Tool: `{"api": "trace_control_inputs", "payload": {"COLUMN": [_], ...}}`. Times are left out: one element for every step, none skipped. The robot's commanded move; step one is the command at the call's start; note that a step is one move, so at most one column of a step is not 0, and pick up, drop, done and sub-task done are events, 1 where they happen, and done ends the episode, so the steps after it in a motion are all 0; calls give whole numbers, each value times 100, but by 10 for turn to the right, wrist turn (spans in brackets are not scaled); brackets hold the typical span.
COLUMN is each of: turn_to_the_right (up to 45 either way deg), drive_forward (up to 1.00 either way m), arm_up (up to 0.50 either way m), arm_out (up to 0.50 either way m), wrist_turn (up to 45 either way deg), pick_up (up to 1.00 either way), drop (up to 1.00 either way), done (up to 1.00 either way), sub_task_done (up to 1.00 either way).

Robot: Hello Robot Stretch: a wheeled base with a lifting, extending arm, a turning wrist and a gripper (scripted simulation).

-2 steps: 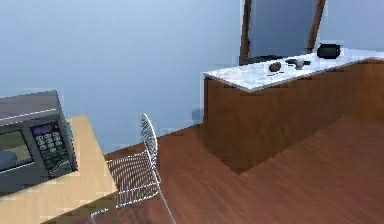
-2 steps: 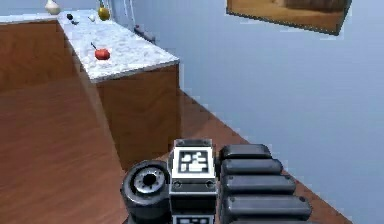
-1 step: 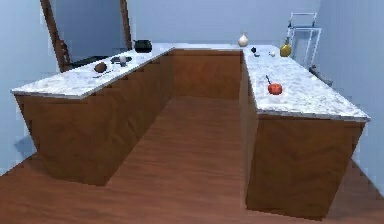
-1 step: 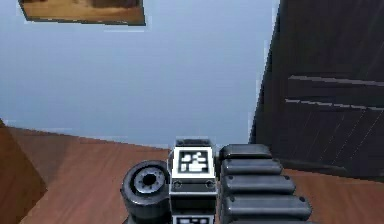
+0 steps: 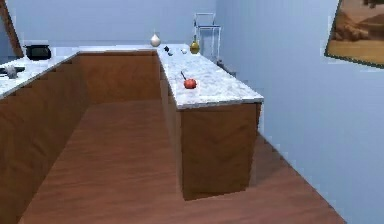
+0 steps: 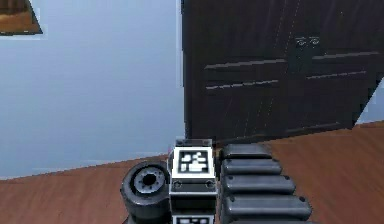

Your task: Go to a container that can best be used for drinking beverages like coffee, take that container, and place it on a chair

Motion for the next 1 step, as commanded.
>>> {"api": "trace_control_inputs", "payload": {"turn_to_the_right": [-450], "drive_forward": [0], "arm_up": [0], "arm_out": [0], "wrist_turn": [0], "pick_up": [0], "drop": [0], "done": [0], "sub_task_done": [0]}}
